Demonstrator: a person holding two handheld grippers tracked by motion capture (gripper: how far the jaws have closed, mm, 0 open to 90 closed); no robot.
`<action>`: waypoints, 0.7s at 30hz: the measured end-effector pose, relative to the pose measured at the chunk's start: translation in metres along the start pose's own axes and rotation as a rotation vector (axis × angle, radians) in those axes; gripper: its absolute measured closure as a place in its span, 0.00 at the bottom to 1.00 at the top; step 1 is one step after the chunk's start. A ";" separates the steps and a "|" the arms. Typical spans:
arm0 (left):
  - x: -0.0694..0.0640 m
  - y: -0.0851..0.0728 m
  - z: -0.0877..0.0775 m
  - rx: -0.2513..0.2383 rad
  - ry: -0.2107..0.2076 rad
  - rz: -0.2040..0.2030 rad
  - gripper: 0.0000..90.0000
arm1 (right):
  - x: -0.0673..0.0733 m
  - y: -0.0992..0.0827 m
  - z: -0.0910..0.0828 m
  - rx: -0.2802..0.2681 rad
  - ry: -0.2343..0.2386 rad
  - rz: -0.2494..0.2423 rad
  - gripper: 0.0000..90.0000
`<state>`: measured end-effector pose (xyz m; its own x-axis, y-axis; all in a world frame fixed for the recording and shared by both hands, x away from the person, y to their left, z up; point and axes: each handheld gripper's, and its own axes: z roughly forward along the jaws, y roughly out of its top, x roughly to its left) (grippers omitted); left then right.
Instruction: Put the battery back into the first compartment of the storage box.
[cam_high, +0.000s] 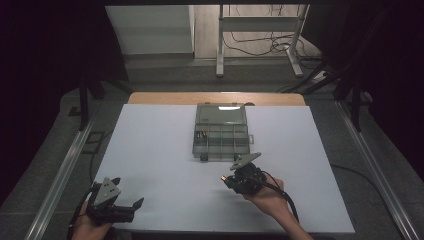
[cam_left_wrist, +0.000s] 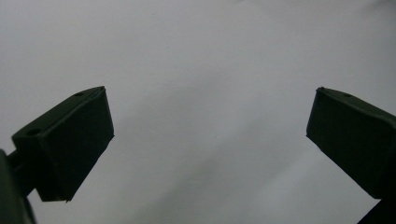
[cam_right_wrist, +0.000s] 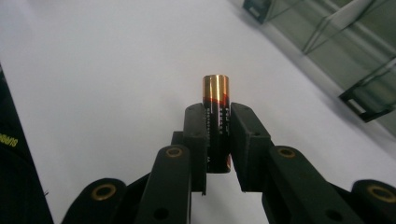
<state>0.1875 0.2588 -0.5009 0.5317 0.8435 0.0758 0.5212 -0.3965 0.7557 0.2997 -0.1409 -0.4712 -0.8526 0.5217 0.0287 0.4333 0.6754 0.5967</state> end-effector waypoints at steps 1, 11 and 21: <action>0.000 0.000 0.000 0.002 0.000 0.001 0.02 | -0.002 0.001 -0.001 -0.004 -0.003 0.003 0.85; -0.001 0.000 0.001 0.008 0.000 0.002 0.02 | -0.015 0.011 -0.001 -0.020 -0.016 0.031 0.85; 0.000 0.000 0.001 0.005 -0.001 -0.002 0.02 | -0.026 0.031 0.001 -0.046 -0.012 0.051 0.85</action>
<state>0.1879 0.2580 -0.5013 0.5314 0.8439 0.0739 0.5258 -0.3970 0.7523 0.3355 -0.1329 -0.4546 -0.8259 0.5615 0.0508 0.4625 0.6231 0.6307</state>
